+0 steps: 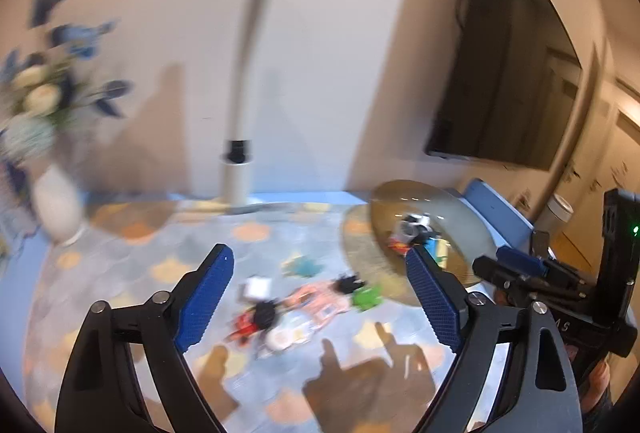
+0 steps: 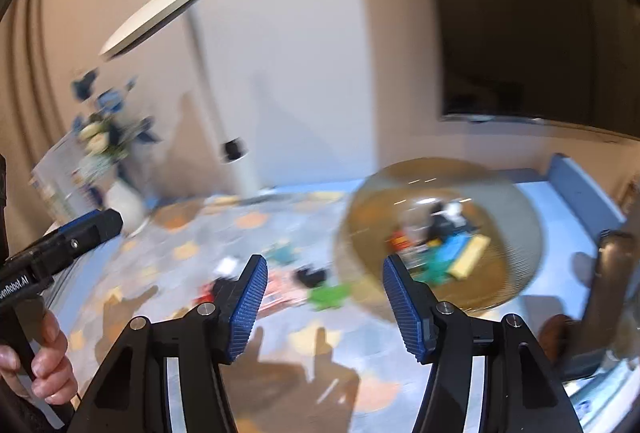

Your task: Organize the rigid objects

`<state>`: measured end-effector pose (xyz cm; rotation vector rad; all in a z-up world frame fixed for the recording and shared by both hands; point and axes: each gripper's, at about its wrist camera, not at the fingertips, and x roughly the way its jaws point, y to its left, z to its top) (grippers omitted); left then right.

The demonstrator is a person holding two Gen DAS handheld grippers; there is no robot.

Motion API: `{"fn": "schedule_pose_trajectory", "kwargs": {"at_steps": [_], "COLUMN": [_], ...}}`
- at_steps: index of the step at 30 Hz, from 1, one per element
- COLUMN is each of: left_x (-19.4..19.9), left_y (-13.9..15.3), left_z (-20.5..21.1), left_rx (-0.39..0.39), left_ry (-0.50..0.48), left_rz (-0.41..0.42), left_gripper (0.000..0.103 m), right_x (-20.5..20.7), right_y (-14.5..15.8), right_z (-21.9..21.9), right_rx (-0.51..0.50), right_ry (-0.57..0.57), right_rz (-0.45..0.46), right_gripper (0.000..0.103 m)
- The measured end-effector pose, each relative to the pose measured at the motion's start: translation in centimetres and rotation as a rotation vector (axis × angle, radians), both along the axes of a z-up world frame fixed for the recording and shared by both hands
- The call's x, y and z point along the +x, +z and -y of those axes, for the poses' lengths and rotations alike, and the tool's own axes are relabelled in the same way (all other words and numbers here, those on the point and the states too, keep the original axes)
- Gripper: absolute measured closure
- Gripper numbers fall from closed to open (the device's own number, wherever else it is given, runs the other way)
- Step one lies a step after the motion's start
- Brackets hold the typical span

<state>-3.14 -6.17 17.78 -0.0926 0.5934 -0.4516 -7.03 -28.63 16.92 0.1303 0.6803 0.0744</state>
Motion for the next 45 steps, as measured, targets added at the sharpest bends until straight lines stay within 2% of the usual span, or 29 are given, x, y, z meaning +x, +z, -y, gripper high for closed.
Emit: {"fn": "schedule_pose_trajectory", "kwargs": {"at_steps": [1,2,3,5,6,8,10,14,20,29,38,45], "left_x": [-0.4,-0.8,-1.1,-1.1,-0.6,0.1,0.7,1.4,1.2,0.7,0.9,0.7], "left_y": [-0.4,-1.3,-2.4,-5.0,-7.2,-10.4,-13.0,-15.5,-16.2,-16.2,-16.2,-16.0], "left_z": [-1.3,-2.6,-3.4,-4.3,-4.8,-5.8,-6.6,-7.5,-6.9,-6.5,-6.7,-6.6], "left_rx": [0.002,0.01,0.025,0.093,0.138,0.174,0.167,0.132,0.158,0.191,0.178,0.171], "left_ry": [0.03,0.071,0.107,0.175,0.21,0.241,0.257,0.277,0.245,0.251,0.242,0.233], "left_rz": [0.002,0.002,0.002,-0.016,-0.055,-0.11,-0.164,-0.226,-0.252,-0.23,-0.242,-0.234], "left_gripper": [0.0,0.0,0.0,0.001,0.001,0.001,0.001,0.001,0.001,0.001,0.001,0.001], "right_x": [0.0,0.1,0.2,0.6,0.8,1.1,1.1,0.9,1.1,0.6,0.7,1.0], "right_y": [-0.8,-1.6,-2.8,-5.8,-7.5,-9.8,-11.9,-13.6,-14.3,-13.8,-13.7,-13.9], "right_z": [-1.2,-1.9,-2.9,-3.9,-4.5,-5.1,-5.5,-5.3,-4.4,-3.8,-4.0,-3.3], "right_rx": [0.008,0.012,0.008,-0.015,-0.025,-0.023,-0.029,-0.052,0.004,0.043,0.03,0.066], "right_ry": [0.027,0.042,0.056,0.074,0.085,0.105,0.112,0.11,0.104,0.087,0.094,0.082], "right_rz": [-0.01,-0.012,-0.011,-0.032,-0.057,-0.099,-0.13,-0.146,-0.184,-0.155,-0.153,-0.164], "right_gripper": [0.036,0.026,0.021,0.021,0.021,0.021,0.021,0.021,0.021,0.016,0.016,0.016]}}
